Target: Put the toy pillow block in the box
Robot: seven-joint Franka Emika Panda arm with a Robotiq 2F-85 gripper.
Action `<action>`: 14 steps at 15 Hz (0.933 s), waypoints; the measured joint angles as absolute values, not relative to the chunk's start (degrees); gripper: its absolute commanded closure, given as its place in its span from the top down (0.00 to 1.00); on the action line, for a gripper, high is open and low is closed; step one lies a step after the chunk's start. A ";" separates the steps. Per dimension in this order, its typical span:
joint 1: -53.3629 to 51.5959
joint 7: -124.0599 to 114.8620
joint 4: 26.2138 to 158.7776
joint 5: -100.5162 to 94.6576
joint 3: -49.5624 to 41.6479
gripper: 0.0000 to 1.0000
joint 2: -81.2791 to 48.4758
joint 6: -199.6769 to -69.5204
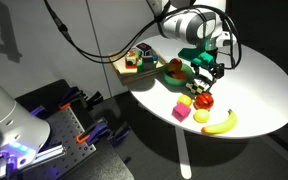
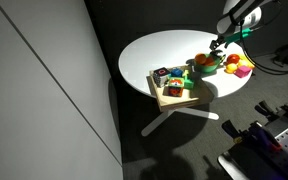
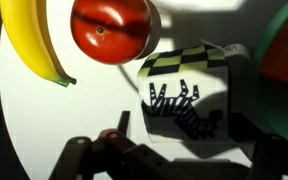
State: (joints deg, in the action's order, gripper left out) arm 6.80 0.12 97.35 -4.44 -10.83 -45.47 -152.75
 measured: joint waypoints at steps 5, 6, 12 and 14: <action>6.65 0.12 97.33 -4.44 -10.81 1.00 -45.51 -152.75; 6.64 0.12 97.33 -4.44 -10.81 1.00 -45.54 -152.75; 6.62 0.12 97.11 -4.44 -10.81 1.00 -46.31 -152.75; 6.63 0.12 96.84 -4.44 -10.81 1.00 -46.79 -152.75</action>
State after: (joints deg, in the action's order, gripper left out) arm 6.63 0.12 96.84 -4.44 -10.81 -46.79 -152.75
